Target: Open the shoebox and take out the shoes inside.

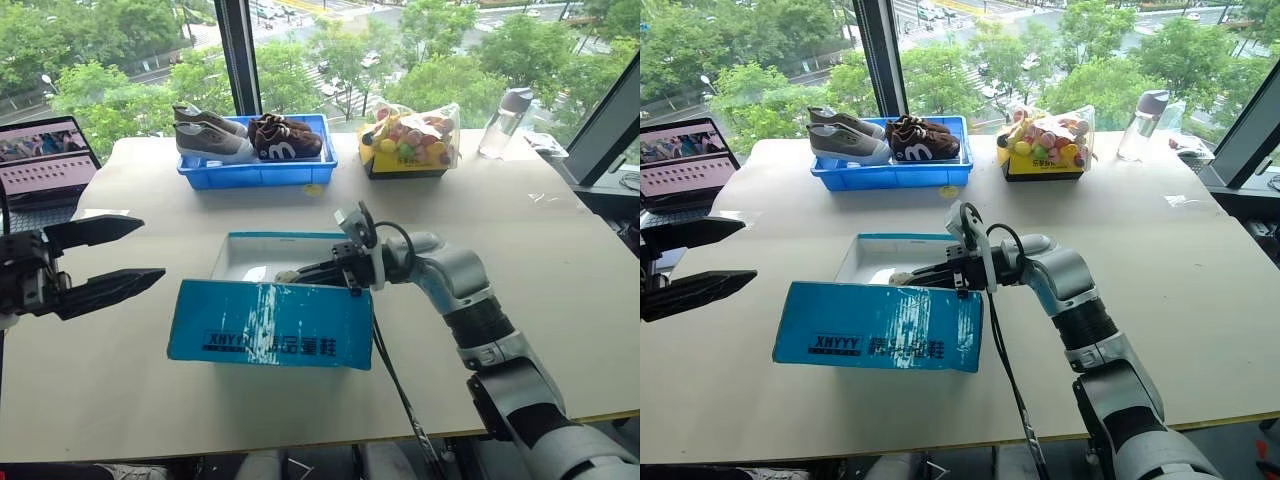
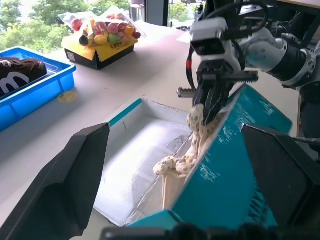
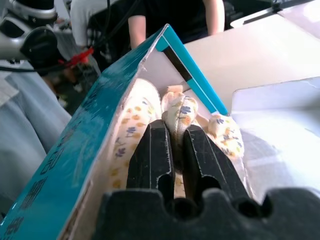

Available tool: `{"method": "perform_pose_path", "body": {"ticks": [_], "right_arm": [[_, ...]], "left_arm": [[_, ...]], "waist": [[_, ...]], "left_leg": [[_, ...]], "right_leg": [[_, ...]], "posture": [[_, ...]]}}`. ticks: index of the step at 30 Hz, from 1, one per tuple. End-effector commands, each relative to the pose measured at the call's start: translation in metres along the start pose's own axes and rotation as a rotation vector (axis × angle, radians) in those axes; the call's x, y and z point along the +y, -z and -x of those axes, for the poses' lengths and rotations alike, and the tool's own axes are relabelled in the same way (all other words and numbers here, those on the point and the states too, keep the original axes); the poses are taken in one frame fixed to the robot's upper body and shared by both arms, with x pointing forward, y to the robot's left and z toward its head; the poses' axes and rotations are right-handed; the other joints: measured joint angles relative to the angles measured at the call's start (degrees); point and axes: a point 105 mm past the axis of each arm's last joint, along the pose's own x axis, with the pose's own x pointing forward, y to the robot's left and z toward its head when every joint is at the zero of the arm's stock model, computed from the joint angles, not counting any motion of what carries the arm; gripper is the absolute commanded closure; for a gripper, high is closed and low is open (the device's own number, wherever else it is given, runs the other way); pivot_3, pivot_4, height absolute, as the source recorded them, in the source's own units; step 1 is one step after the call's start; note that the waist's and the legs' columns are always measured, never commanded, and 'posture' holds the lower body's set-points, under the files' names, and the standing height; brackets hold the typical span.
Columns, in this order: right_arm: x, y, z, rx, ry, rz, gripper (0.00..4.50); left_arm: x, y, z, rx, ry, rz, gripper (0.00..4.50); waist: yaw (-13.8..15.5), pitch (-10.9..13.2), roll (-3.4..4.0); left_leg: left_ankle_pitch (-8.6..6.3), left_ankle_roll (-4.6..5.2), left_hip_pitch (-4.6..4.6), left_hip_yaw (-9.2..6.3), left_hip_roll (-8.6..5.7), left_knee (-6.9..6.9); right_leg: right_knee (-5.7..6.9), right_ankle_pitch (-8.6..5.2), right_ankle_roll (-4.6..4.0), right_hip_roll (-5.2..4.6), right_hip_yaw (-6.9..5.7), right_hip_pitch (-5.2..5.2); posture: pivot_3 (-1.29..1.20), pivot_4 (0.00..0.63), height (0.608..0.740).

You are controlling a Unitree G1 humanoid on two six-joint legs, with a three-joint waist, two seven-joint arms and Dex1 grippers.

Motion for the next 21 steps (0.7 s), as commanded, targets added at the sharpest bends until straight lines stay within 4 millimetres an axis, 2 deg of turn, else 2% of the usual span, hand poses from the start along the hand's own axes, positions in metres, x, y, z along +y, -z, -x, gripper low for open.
{"method": "perform_pose_path", "body": {"ticks": [1,5,8,10,13,16,18,19,21], "right_arm": [[-0.004,-0.045,0.006,-0.102,0.056,0.190,4.46],[-0.016,-0.063,0.008,-0.131,0.143,0.306,4.46],[-0.029,-0.080,0.012,-0.123,0.259,0.491,4.46],[-0.033,-0.080,0.011,-0.075,0.286,0.591,4.46],[-0.018,-0.052,0.000,0.041,0.158,0.605,4.46],[0.010,-0.021,-0.006,0.101,-0.026,0.443,4.46],[0.026,0.004,-0.003,0.184,-0.112,0.306,4.46],[0.015,0.014,-0.005,0.214,-0.043,0.331,4.46],[-0.011,0.021,-0.009,0.250,0.127,0.414,4.46]], "left_arm": [[-0.002,-0.010,0.002,-0.018,0.000,-0.051,0.00],[-0.001,-0.009,0.001,-0.018,0.002,-0.049,0.00],[-0.001,-0.007,0.000,-0.021,0.006,-0.044,0.00],[-0.001,-0.007,0.000,-0.021,0.007,-0.042,0.00],[-0.001,-0.005,-0.001,-0.017,0.010,-0.040,0.00],[0.000,-0.003,-0.004,-0.014,0.017,-0.038,0.00],[0.000,-0.003,-0.005,-0.015,0.020,-0.038,0.00],[0.000,-0.004,-0.005,-0.016,0.023,-0.038,0.00],[0.001,-0.004,-0.005,-0.017,0.026,-0.038,0.00]], "waist": [[-0.07,0.00,0.00],[-0.12,0.00,0.00],[-0.31,0.01,0.01],[-0.46,0.01,0.01],[-0.50,0.00,0.01],[-0.47,0.00,0.00],[-0.44,0.00,0.01],[-0.40,0.01,0.01],[-0.79,0.00,0.00]], "left_leg": [[0.00,0.00,-0.03,0.00,0.00,0.00],[0.00,-0.01,-0.06,-0.03,-0.01,0.00],[0.00,-0.01,-0.07,-0.03,-0.01,0.00],[0.00,-0.01,-0.09,-0.02,-0.02,0.00],[-0.01,-0.02,-0.15,-0.02,-0.01,-0.04],[-0.02,-0.02,-0.18,-0.07,0.01,-0.09],[-0.03,-0.01,-0.25,-0.10,0.01,-0.08],[-0.03,-0.01,-0.31,-0.10,-0.01,-0.06],[-0.03,-0.01,-0.35,-0.09,-0.02,-0.01]], "right_leg": [[0.00,0.00,0.00,0.00,0.00,-0.04],[-0.03,0.00,0.00,0.00,-0.02,-0.03],[-0.02,0.00,0.00,0.00,-0.01,-0.05],[-0.02,0.00,0.00,0.00,-0.01,-0.08],[-0.02,0.00,0.00,0.00,-0.02,-0.13],[0.01,0.00,0.00,0.00,-0.04,-0.10],[0.06,0.00,-0.01,-0.01,-0.04,-0.12],[0.05,0.01,-0.01,-0.02,-0.04,-0.18],[0.04,0.01,-0.01,-0.04,-0.03,-0.26]], "posture": [[0.00,0.150,0.740],[0.00,0.150,0.740],[0.00,0.150,0.740],[0.00,0.150,0.740],[0.00,0.150,0.740],[0.00,0.150,0.740],[0.00,0.150,0.740],[0.00,0.150,0.740],[0.00,0.150,0.740]]}}
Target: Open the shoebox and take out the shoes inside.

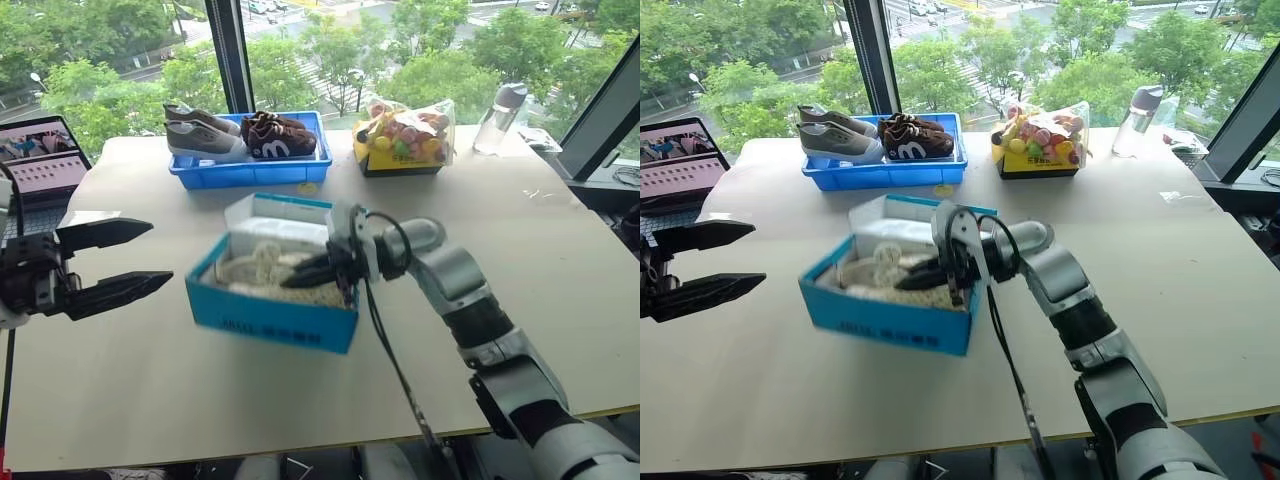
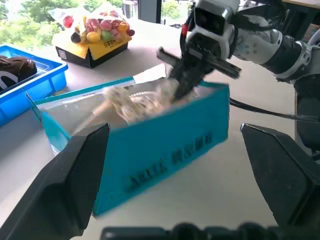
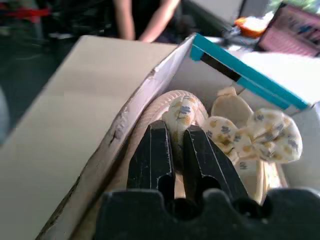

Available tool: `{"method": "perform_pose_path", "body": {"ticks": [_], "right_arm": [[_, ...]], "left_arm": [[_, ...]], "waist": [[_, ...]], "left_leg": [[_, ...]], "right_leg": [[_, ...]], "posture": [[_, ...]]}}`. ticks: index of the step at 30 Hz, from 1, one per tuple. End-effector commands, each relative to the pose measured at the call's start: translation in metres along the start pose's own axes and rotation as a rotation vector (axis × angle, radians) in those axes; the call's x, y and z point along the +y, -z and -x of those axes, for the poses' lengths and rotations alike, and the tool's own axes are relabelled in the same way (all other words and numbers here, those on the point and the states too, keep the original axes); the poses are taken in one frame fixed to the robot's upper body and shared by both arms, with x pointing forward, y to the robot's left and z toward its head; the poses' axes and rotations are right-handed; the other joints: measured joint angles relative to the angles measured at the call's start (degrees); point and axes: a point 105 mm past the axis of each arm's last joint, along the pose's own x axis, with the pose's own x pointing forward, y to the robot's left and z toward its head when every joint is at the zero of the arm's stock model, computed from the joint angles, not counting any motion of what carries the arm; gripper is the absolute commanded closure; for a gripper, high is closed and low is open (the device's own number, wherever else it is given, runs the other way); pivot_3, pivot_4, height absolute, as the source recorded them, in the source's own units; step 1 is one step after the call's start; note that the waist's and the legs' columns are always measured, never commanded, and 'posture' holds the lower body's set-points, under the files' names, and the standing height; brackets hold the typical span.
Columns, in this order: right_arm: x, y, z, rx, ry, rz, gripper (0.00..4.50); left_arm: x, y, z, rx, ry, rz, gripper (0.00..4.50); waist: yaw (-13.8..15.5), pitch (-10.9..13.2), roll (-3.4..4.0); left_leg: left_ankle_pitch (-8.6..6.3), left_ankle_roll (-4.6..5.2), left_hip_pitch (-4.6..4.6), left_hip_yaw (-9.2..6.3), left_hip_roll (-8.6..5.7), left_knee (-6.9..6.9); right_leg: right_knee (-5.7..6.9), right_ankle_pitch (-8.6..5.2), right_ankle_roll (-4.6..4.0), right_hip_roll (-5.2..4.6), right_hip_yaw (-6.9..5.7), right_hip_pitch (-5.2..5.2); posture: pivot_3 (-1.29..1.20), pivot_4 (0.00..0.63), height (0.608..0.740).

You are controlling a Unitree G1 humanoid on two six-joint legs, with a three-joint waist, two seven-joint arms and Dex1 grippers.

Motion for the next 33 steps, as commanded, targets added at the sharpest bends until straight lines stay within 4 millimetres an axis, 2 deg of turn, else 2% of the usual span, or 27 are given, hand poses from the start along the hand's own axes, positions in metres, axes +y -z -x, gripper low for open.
{"method": "perform_pose_path", "body": {"ticks": [1,4,8,16,18,19,22,24,25,28,29,33], "right_arm": [[-0.025,-0.004,-0.007,0.053,0.186,0.137,4.46],[-0.007,0.009,-0.009,0.119,0.082,0.159,4.46],[-0.005,0.008,-0.009,0.086,0.077,0.106,4.46],[0.006,0.004,-0.003,0.062,0.026,0.011,4.46],[0.004,0.002,-0.002,0.050,0.043,0.001,3.60],[0.004,0.003,-0.001,0.058,0.047,0.006,3.43],[0.004,-0.003,0.003,0.033,0.056,0.005,2.26],[0.003,-0.021,0.009,-0.073,0.053,-0.047,1.73],[0.002,-0.029,0.011,-0.118,0.051,-0.066,1.31],[-0.005,-0.038,0.018,-0.176,0.092,-0.083,0.25],[-0.009,-0.040,0.020,-0.179,0.123,-0.068,0.05],[-0.032,-0.055,0.027,-0.234,0.242,-0.022,0.05]], "left_arm": [[0.000,-0.008,0.000,-0.019,0.004,-0.044,0.00],[0.001,-0.007,-0.002,-0.018,0.009,-0.045,0.00],[0.002,-0.007,-0.003,-0.020,0.015,-0.048,0.00],[0.004,-0.006,-0.007,-0.021,0.027,-0.054,0.00],[0.005,-0.007,-0.008,-0.022,0.030,-0.056,0.00],[0.005,-0.007,-0.008,-0.023,0.032,-0.057,0.00],[0.005,-0.007,-0.009,-0.023,0.035,-0.059,0.00],[0.006,-0.007,-0.009,-0.021,0.036,-0.060,0.00],[0.006,-0.007,-0.008,-0.020,0.035,-0.060,0.00],[0.006,-0.008,-0.006,-0.017,0.029,-0.064,0.00],[0.006,-0.008,-0.005,-0.016,0.028,-0.065,0.00],[0.008,-0.010,-0.002,-0.011,0.014,-0.077,0.00]], "waist": [[-0.41,0.00,0.00],[-0.24,0.00,0.01],[-0.16,0.00,0.00],[-0.06,0.00,0.00],[-0.06,0.00,0.00],[-0.05,0.00,0.00],[-0.02,0.00,0.00],[-0.08,0.00,0.00],[-0.10,0.00,0.00],[-0.07,0.00,0.00],[-0.06,0.00,0.00],[-0.14,0.01,0.00]], "left_leg": [[0.01,-0.01,0.01,0.04,-0.01,0.03],[0.07,-0.11,0.26,0.12,0.04,-0.02],[0.06,-0.11,0.60,0.18,0.16,-0.02],[0.03,-0.10,0.57,0.01,0.16,-0.03],[0.02,-0.10,0.56,0.00,0.16,-0.03],[0.02,-0.10,0.56,0.00,0.16,-0.02],[0.02,-0.10,0.56,0.01,0.16,-0.03],[0.02,-0.10,0.55,0.01,0.16,-0.03],[0.02,-0.10,0.54,0.00,0.16,-0.02],[0.02,-0.10,0.54,-0.01,0.16,-0.03],[0.01,-0.10,0.54,-0.01,0.16,-0.03],[0.01,-0.10,0.53,0.00,0.16,-0.03]], "right_leg": [[-0.05,0.00,-0.01,0.00,0.05,-0.07],[0.09,0.06,-0.15,0.11,0.09,-0.02],[-0.04,0.03,-0.18,0.29,0.02,0.45],[-0.09,0.03,-0.19,0.26,0.05,0.43],[-0.11,0.03,-0.19,0.25,0.05,0.44],[-0.12,0.03,-0.19,0.25,0.05,0.43],[-0.11,0.02,-0.18,0.26,0.04,0.43],[-0.11,0.02,-0.19,0.26,0.05,0.42],[-0.11,0.03,-0.19,0.26,0.05,0.41],[-0.10,0.03,-0.19,0.26,0.05,0.40],[-0.11,0.03,-0.19,0.26,0.05,0.41],[-0.10,0.02,-0.19,0.26,0.05,0.40]], "posture": [[0.00,0.150,0.740],[0.00,0.150,0.740],[0.00,0.150,0.740],[0.00,0.150,0.740],[0.00,0.150,0.740],[0.00,0.150,0.740],[0.00,0.150,0.740],[0.00,0.150,0.740],[0.00,0.150,0.740],[0.00,0.150,0.740],[0.00,0.150,0.740],[0.00,0.150,0.740]]}}
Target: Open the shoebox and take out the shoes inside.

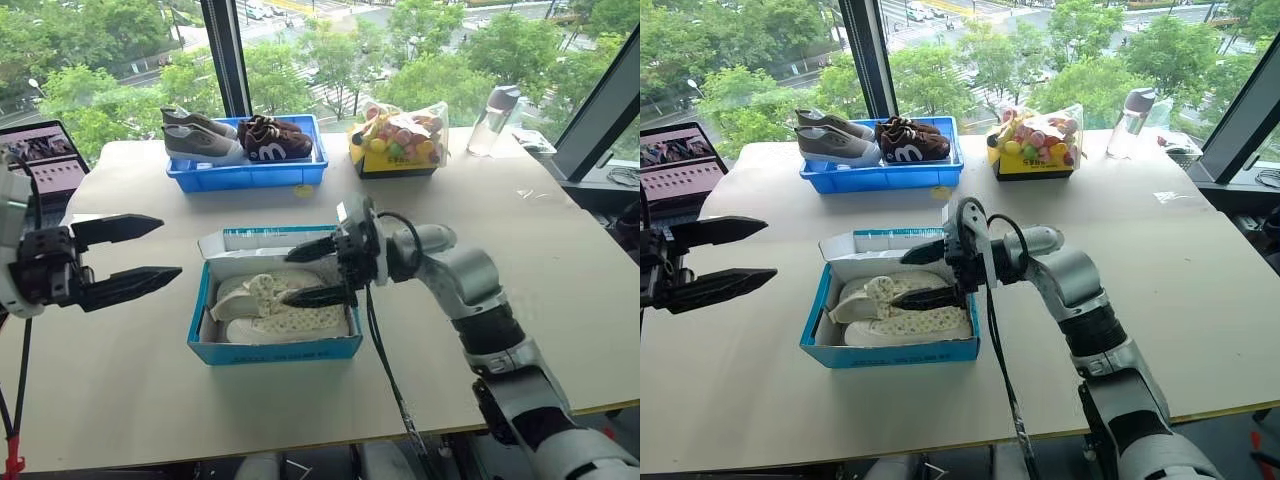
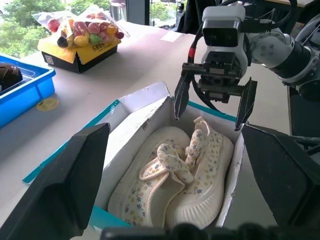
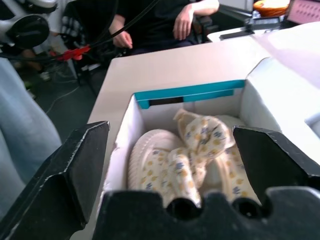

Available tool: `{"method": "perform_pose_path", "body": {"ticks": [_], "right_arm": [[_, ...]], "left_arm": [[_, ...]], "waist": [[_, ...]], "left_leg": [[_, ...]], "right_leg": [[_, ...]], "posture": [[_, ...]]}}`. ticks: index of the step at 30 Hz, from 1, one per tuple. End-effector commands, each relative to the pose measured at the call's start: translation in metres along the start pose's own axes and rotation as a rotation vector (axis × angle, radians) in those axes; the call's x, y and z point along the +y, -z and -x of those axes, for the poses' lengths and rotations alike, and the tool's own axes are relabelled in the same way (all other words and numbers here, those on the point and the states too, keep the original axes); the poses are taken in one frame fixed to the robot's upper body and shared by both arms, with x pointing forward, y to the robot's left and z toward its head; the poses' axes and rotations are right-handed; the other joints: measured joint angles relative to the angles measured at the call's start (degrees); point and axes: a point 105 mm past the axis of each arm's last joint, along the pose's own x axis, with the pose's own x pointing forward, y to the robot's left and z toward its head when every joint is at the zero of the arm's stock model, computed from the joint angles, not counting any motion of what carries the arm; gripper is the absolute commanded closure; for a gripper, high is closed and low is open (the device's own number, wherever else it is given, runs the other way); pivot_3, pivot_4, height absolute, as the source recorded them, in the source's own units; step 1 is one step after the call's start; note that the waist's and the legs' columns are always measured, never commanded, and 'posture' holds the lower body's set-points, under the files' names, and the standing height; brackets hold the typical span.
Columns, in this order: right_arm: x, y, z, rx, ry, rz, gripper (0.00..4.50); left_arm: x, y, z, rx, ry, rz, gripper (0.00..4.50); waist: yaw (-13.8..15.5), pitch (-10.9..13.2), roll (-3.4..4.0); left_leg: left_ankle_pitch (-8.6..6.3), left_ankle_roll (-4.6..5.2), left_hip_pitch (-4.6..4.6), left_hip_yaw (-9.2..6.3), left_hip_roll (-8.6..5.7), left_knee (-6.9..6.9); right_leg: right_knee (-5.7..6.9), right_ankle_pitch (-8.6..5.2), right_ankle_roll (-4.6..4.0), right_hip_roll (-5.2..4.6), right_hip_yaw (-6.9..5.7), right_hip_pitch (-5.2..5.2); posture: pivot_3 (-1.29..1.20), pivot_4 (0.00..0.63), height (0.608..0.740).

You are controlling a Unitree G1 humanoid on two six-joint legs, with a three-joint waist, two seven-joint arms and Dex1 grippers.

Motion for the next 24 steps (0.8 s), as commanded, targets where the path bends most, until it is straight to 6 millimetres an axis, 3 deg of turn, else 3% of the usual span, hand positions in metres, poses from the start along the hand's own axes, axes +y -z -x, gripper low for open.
{"method": "perform_pose_path", "body": {"ticks": [1,4,8,15,19,22,24], "right_arm": [[-0.022,-0.024,-0.002,-0.059,0.114,0.123,0.05],[-0.036,-0.011,-0.020,-0.014,0.151,0.190,0.05],[-0.039,-0.001,-0.037,0.006,0.115,0.211,0.05],[-0.025,0.008,-0.052,0.031,-0.009,0.220,0.05],[-0.018,0.031,-0.056,0.096,-0.061,0.185,0.05],[-0.019,0.044,-0.058,0.131,-0.058,0.170,0.69],[-0.019,0.048,-0.057,0.144,-0.059,0.166,1.40]], "left_arm": [[0.001,-0.013,0.007,-0.008,-0.023,-0.070,0.00],[0.001,-0.014,0.006,-0.009,-0.023,-0.074,0.00],[0.000,-0.013,0.005,-0.008,-0.025,-0.078,0.00],[-0.002,-0.016,0.012,-0.005,-0.059,-0.084,0.00],[-0.004,-0.015,0.013,-0.004,-0.072,-0.084,0.00],[-0.005,-0.015,0.014,-0.003,-0.078,-0.086,0.00],[-0.005,-0.015,0.014,-0.001,-0.080,-0.088,0.00]], "waist": [[-0.07,0.00,0.00],[-0.17,0.00,0.00],[-0.18,0.00,0.00],[-0.17,0.00,0.01],[-0.17,0.00,0.01],[-0.21,0.00,0.01],[-0.18,0.00,0.01]], "left_leg": [[0.00,0.00,0.00,0.01,0.00,0.00],[0.00,0.00,0.02,0.07,0.00,-0.02],[0.00,-0.01,-0.02,0.11,0.02,-0.06],[0.00,-0.01,-0.16,-0.04,0.02,-0.05],[-0.01,-0.02,-0.04,-0.05,0.02,-0.05],[-0.02,-0.04,-0.02,-0.05,0.02,-0.05],[-0.02,-0.05,-0.02,-0.05,0.02,-0.05]], "right_leg": [[0.00,0.00,0.00,0.00,0.00,-0.01],[0.00,0.00,0.00,0.02,0.01,-0.01],[0.01,0.00,0.00,0.04,0.01,-0.06],[0.06,0.01,-0.01,0.02,-0.01,-0.15],[0.05,0.01,-0.01,0.02,0.00,-0.08],[0.05,0.01,-0.01,0.04,0.00,-0.08],[0.04,0.01,-0.01,0.04,0.00,-0.08]], "posture": [[0.00,0.150,0.740],[0.00,0.150,0.740],[0.00,0.150,0.740],[0.00,0.150,0.740],[0.00,0.150,0.740],[0.00,0.150,0.740],[0.00,0.150,0.740]]}}
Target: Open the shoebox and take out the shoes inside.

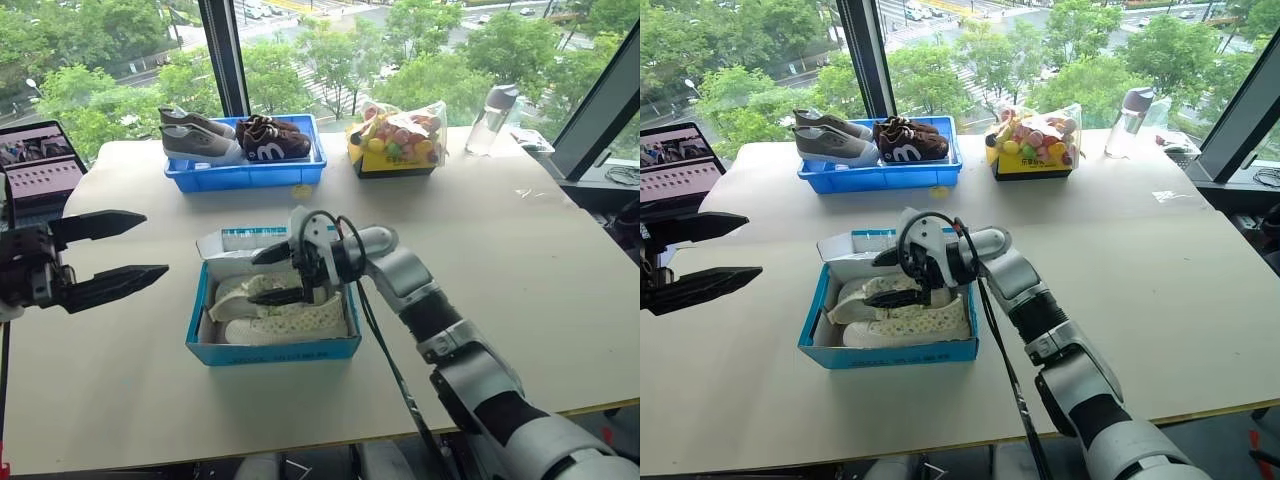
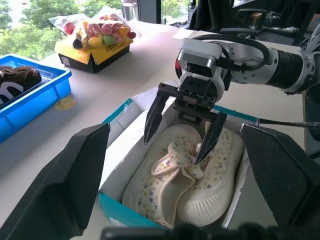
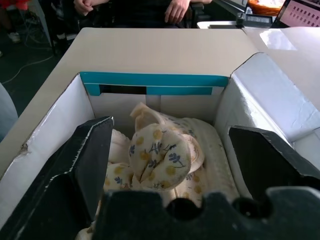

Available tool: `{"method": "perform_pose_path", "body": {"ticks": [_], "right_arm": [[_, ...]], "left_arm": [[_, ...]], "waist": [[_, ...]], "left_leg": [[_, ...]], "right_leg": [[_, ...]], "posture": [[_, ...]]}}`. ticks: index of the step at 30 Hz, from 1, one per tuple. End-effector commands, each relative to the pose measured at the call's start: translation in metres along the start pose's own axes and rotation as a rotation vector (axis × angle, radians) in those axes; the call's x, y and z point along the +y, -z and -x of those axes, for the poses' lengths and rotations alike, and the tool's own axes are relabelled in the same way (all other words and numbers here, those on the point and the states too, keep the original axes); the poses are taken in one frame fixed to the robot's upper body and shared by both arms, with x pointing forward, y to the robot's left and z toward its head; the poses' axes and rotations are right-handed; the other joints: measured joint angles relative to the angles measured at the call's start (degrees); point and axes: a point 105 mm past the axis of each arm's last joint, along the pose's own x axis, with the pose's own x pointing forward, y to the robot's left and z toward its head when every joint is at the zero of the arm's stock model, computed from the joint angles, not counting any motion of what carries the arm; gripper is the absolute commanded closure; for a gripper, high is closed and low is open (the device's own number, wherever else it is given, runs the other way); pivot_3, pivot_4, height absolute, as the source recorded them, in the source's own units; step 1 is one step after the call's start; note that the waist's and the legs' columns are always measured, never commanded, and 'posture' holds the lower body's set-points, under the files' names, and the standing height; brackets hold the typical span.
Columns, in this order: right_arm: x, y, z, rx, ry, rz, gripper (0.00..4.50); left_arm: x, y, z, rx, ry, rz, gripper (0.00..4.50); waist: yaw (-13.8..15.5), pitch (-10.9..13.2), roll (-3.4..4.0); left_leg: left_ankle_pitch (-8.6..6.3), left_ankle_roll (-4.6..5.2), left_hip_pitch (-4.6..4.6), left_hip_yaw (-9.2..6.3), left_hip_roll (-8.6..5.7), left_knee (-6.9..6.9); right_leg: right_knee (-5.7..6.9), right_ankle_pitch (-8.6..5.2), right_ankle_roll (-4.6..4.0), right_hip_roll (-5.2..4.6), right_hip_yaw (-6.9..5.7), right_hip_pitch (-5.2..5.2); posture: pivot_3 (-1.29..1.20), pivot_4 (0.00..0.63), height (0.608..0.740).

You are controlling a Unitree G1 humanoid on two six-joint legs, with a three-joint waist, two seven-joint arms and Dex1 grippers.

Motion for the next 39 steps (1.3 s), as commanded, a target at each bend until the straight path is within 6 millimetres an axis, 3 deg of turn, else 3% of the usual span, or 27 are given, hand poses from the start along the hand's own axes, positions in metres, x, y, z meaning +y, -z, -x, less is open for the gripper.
{"method": "perform_pose_path", "body": {"ticks": [1,6,9,12,17,18,20,21,24,28,32,39], "right_arm": [[0.002,0.006,-0.002,0.021,-0.010,0.016,1.78],[-0.001,0.002,-0.001,0.000,0.003,0.032,3.50],[-0.003,-0.010,0.002,-0.044,0.017,0.077,4.47],[-0.014,-0.031,0.006,-0.094,0.144,0.268,4.50],[-0.009,-0.050,0.009,-0.197,0.252,0.443,4.50],[-0.007,-0.047,0.007,-0.195,0.253,0.424,4.50],[0.010,-0.011,-0.003,-0.070,0.159,0.406,4.50],[0.014,-0.005,-0.006,-0.064,0.151,0.394,4.50],[0.013,-0.025,-0.006,-0.155,0.192,0.370,4.50],[-0.005,-0.051,0.006,-0.214,0.294,0.422,4.50],[-0.028,-0.084,0.027,-0.271,0.430,0.502,4.50],[-0.046,-0.128,0.066,-0.351,0.524,0.486,4.50]], "left_arm": [[-0.002,-0.008,0.003,-0.012,-0.013,-0.034,0.00],[-0.001,-0.008,0.002,-0.018,-0.017,-0.037,0.00],[0.000,-0.008,0.001,-0.018,-0.018,-0.039,0.00],[0.001,-0.008,0.001,-0.017,-0.018,-0.041,0.00],[0.001,-0.007,0.001,-0.017,-0.020,-0.042,0.00],[0.001,-0.007,0.001,-0.017,-0.020,-0.041,0.00],[0.000,-0.007,0.000,-0.022,-0.018,-0.041,0.00],[0.000,-0.007,0.000,-0.024,-0.018,-0.040,0.00],[0.001,-0.007,0.000,-0.024,-0.017,-0.040,0.00],[0.002,-0.007,-0.001,-0.024,-0.015,-0.041,0.00],[0.003,-0.007,-0.002,-0.024,-0.009,-0.040,0.00],[0.003,-0.006,-0.006,-0.028,0.004,-0.037,0.00]], "waist": [[0.01,0.00,0.00],[0.01,0.00,0.00],[0.01,0.00,0.00],[0.00,0.00,0.00],[0.00,0.00,0.00],[-0.03,0.00,0.00],[-0.05,0.00,0.00],[0.01,0.00,0.00],[0.02,0.00,0.00],[-0.10,0.00,0.01],[-0.03,0.01,0.01],[0.01,0.01,0.01]], "left_leg": [[0.00,0.00,0.01,0.00,0.00,0.00],[0.00,-0.01,0.05,0.00,0.00,0.00],[-0.01,-0.01,0.06,0.00,0.00,0.00],[-0.01,-0.01,0.05,0.00,0.00,0.00],[-0.03,-0.06,-0.02,-0.01,0.00,-0.01],[-0.02,-0.06,-0.05,-0.01,0.00,-0.01],[-0.02,-0.06,-0.04,-0.02,0.00,-0.01],[-0.02,-0.06,-0.02,-0.02,0.00,-0.01],[-0.03,-0.07,0.01,-0.03,0.01,-0.01],[-0.03,-0.07,0.09,-0.01,0.01,0.01],[-0.03,-0.07,0.03,-0.02,0.06,0.00],[-0.03,-0.08,-0.10,-0.03,0.06,-0.01]], "right_leg": [[0.00,0.00,0.00,0.00,0.00,0.00],[0.00,0.00,0.00,0.00,0.00,0.04],[0.00,0.00,0.00,0.00,0.00,0.05],[0.00,0.00,0.00,0.00,0.00,0.04],[0.00,0.00,0.00,0.01,0.00,-0.02],[0.01,0.00,0.00,0.01,0.01,-0.05],[0.02,0.00,0.00,0.01,0.02,-0.05],[0.01,0.00,0.00,0.01,0.02,-0.04],[0.00,-0.01,-0.01,0.02,0.01,0.02],[0.02,-0.01,-0.01,0.04,0.05,0.04],[0.01,-0.01,-0.02,0.09,0.04,-0.02],[0.01,-0.01,-0.03,0.08,0.02,-0.09]], "posture": [[0.00,0.150,0.740],[0.00,0.150,0.740],[0.00,0.150,0.740],[0.00,0.150,0.740],[0.00,0.150,0.740],[0.00,0.150,0.740],[0.00,0.150,0.740],[0.00,0.150,0.740],[0.00,0.150,0.740],[0.00,0.150,0.740],[0.00,0.150,0.740],[0.00,0.150,0.740]]}}
